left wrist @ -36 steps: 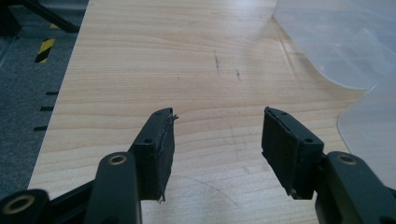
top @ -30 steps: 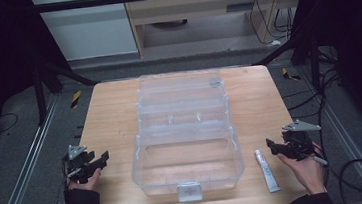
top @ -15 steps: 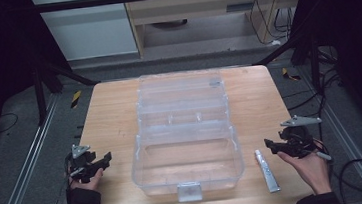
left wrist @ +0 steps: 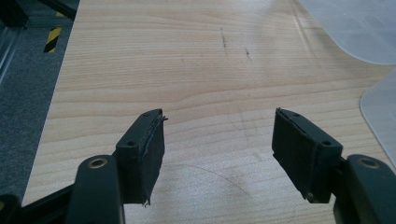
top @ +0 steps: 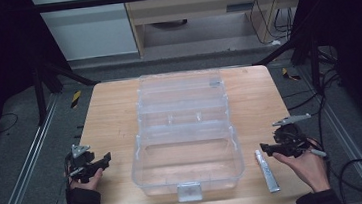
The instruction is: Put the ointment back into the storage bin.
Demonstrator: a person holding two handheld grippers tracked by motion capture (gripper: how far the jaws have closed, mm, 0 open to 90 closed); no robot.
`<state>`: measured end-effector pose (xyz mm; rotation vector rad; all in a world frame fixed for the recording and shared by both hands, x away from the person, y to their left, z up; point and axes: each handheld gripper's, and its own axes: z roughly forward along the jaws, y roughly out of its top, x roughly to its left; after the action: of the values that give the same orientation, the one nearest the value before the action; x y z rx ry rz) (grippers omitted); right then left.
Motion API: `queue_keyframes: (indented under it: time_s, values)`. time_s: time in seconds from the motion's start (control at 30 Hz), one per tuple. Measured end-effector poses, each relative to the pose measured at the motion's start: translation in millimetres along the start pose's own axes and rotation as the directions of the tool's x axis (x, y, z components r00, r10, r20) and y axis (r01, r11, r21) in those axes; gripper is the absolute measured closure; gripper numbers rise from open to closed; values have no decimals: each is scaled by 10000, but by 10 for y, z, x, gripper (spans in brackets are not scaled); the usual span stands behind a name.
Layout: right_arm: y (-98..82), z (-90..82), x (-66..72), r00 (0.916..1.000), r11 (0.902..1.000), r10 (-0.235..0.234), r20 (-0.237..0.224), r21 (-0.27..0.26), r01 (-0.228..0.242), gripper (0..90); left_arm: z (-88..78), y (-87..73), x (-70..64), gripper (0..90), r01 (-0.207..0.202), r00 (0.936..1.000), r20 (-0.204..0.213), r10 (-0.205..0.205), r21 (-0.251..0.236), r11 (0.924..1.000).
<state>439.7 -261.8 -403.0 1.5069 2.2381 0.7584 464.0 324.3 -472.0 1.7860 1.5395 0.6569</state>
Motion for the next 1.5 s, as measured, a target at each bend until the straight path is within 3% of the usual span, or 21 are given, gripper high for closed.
queue_keyframes:
  time_s: [0.27, 0.47, 0.67, 0.9, 0.97, 1.3, 1.5]
  values:
    - [2, 23, 26, 9999, 9989, 66, -154, 464, -58, 416, 9, -1, -10, 343, -42, 10000, -8, 42, 79, 10000]
    - [7, 58, 60, 9992, 9932, 61, -396, 1167, -14, 436, 20, -2, -12, 343, -79, 10000, -19, 79, 168, 9998]
    - [23, 154, 118, 9994, 9783, -28, -335, 2068, 97, 460, 21, -4, -9, 342, -79, 10000, 1, 79, 194, 9998]
    - [35, 233, 141, 9995, 9645, -130, -292, 2633, 202, 486, 24, -4, -9, 341, -79, 10000, 18, 79, 220, 9997]
    - [34, 276, 143, 9996, 9564, 24, -273, 2921, 57, 498, 23, -5, -9, 340, -86, 10000, 26, 85, 228, 9997]
    - [-12, 401, 129, 9996, 9425, -32, -284, 3339, 125, 543, 21, -5, -10, 339, -112, 9999, 23, 112, 258, 9996]
    - [-55, 493, 90, 9992, 9348, 201, -343, 3551, -67, 565, 22, -5, -6, 338, -103, 9999, 20, 102, 246, 9996]
